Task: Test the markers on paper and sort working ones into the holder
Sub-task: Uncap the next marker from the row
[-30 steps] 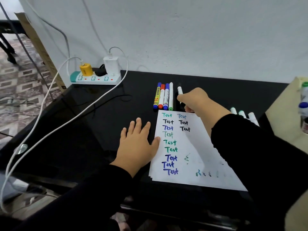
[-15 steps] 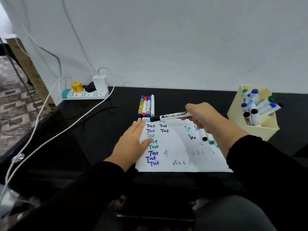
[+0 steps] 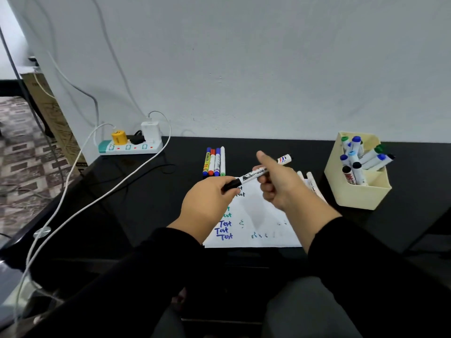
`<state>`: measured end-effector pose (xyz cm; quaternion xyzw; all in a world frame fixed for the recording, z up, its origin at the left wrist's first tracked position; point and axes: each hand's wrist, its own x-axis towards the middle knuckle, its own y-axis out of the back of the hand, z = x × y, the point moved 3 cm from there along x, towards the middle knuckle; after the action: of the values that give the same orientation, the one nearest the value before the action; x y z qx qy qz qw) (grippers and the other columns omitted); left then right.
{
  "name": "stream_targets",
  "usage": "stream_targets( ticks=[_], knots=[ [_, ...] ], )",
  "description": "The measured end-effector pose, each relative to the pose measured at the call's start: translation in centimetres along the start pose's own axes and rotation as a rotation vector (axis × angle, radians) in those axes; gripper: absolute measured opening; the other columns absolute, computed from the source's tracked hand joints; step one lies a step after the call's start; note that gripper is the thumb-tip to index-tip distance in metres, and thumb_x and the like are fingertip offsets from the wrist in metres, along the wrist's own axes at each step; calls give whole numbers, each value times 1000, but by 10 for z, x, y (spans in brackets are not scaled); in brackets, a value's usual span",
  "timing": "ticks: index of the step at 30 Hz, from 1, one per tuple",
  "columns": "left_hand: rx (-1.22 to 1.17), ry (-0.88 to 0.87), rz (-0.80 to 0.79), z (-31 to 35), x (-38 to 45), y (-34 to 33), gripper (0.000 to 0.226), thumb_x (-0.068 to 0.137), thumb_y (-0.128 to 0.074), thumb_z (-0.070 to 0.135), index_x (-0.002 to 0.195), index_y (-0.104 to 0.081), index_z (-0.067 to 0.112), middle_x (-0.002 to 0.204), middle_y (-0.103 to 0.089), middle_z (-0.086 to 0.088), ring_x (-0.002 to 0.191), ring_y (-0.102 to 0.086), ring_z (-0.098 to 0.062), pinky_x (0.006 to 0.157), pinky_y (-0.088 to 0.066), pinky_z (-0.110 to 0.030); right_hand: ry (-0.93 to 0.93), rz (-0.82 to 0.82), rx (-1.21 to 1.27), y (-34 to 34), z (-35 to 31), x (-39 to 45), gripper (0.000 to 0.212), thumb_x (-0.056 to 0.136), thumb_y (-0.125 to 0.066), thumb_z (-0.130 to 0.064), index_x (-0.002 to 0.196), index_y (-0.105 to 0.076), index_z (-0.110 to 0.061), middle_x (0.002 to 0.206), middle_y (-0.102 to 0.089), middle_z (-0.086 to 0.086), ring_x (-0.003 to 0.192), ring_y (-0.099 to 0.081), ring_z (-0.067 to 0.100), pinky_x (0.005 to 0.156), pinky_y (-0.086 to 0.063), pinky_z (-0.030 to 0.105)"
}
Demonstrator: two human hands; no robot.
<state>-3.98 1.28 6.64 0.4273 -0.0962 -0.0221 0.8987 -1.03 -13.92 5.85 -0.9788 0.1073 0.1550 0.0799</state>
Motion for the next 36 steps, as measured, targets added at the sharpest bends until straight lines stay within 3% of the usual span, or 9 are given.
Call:
stream_targets(
  ticks=[6,9,11,14,17,22,28,33,36],
  knots=[
    [133,5,43,4,-3,4,32,93,-52,38,123,-58,27,108,-64,5,95,-58,-13,76,-46,-26,9,45,-47,-23,7,-15,36,84,-68,-40,65,-50,-14,52,-45,1,41,-32,10,32,-24,14],
    [214,-29,-4,6,-4,5,33,95,-48,39,122,-58,24,109,-65,1,96,-59,-16,76,-46,-29,28,33,-77,-28,8,-17,28,87,-63,-25,66,-48,-13,52,-42,3,38,-29,10,33,-24,14],
    [221,-38,-71,8,-4,6,31,95,-46,39,116,-62,22,99,-67,-3,87,-60,-18,67,-45,-29,35,45,-91,-27,6,-17,24,86,-56,-15,64,-46,-11,49,-39,3,32,-27,8,32,-23,15],
    [116,-8,-159,6,-2,7,26,94,-49,37,101,-67,19,81,-64,-5,69,-54,-18,57,-39,-27,54,34,-86,-26,5,-15,26,86,-52,-10,61,-43,-11,44,-37,2,29,-27,8,31,-23,15],
    [-89,60,-212,0,0,7,24,91,-55,34,86,-69,16,82,-69,-5,75,-64,-19,72,-50,-33,82,-2,-73,-29,7,-14,27,86,-51,-8,61,-43,-13,39,-36,-2,32,-27,8,31,-23,17],
    [-332,157,-286,-4,-3,8,21,91,-57,27,94,-69,10,77,-68,3,71,-63,-8,74,-50,-24,48,-43,-73,-34,10,-16,30,89,-49,-9,61,-43,-15,31,-34,-6,29,-25,6,33,-24,17],
    [-21,172,-205,-8,1,1,29,93,-52,36,90,-71,14,90,-70,-4,89,-66,-20,84,-51,-37,-65,61,-154,-44,10,-13,18,87,-48,-10,70,-44,-12,43,-38,-1,43,-28,10,42,-27,20],
    [-256,243,-234,-14,2,1,24,92,-56,29,96,-70,10,81,-69,0,79,-65,-13,86,-53,-34,-74,5,-153,-48,15,-9,17,88,-46,-9,71,-46,-12,27,-34,-6,44,-26,10,44,-28,21],
    [81,173,-207,-11,3,-1,28,96,-47,36,99,-66,15,84,-65,-2,81,-62,-19,69,-49,-32,-120,72,-143,-53,18,-2,2,87,-47,-9,85,-49,-8,46,-42,0,46,-30,10,43,-28,21]
  ],
)
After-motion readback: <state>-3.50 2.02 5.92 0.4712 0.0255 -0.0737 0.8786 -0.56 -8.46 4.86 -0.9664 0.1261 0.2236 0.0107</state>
